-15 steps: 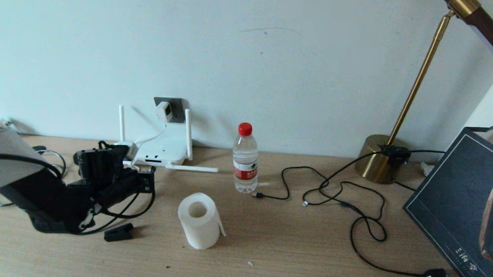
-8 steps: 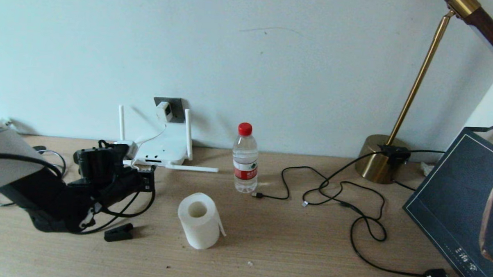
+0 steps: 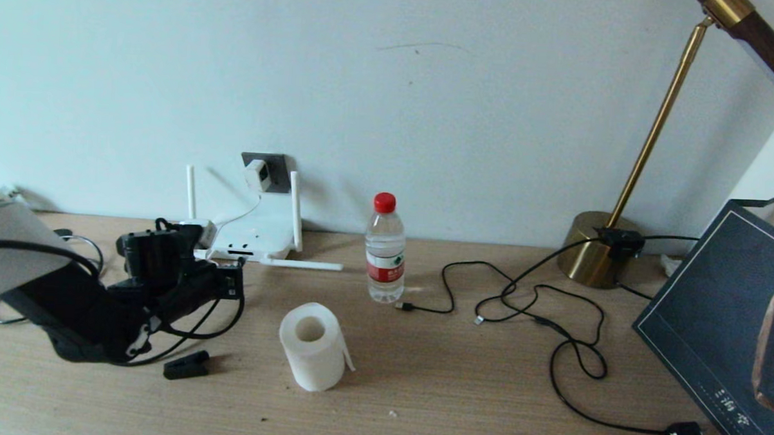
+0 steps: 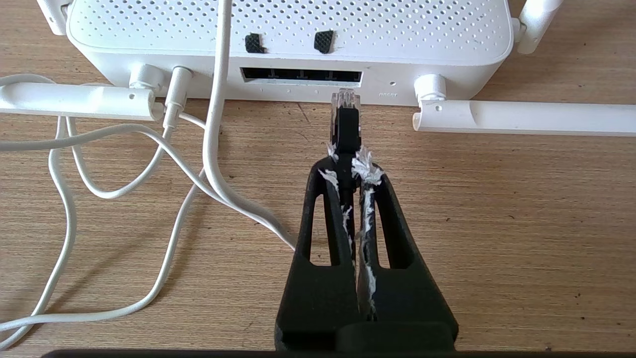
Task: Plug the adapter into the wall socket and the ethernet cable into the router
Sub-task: Align cable and router interface
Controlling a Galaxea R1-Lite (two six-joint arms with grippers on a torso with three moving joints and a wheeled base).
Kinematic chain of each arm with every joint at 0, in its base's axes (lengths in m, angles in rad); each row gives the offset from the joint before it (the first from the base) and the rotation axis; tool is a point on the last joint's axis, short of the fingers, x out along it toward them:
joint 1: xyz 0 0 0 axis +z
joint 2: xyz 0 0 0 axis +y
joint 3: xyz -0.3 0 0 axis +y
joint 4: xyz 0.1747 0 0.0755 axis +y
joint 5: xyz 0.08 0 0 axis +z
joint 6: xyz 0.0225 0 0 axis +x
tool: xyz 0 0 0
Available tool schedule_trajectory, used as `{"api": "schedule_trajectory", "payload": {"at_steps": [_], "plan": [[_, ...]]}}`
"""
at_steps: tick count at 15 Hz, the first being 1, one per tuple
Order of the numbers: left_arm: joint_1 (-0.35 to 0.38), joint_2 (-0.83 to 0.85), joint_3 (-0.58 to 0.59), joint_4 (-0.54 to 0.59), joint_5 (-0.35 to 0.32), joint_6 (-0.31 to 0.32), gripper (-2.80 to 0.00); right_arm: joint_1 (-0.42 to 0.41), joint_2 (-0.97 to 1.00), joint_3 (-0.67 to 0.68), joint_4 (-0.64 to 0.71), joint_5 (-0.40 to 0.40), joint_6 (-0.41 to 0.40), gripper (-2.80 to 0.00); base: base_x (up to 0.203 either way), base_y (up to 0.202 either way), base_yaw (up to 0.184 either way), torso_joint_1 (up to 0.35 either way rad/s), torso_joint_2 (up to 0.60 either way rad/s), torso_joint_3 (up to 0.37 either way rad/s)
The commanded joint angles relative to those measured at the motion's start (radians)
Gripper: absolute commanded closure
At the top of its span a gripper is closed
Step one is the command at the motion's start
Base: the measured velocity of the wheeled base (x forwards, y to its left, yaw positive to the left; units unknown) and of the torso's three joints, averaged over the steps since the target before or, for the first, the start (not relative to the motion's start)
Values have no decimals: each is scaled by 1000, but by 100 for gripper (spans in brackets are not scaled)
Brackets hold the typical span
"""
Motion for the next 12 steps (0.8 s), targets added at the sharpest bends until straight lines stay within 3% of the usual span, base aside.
{"api": "schedule_trajectory", "payload": {"at_steps": [1, 12], "plan": [[0, 5, 0, -6, 0, 1, 0, 0, 1, 0, 2, 1, -1, 0, 0, 0, 0, 0, 0, 0], [0, 7, -14, -4, 0, -1, 0, 0, 1, 0, 2, 1, -2, 0, 0, 0, 0, 0, 0, 0]]}}
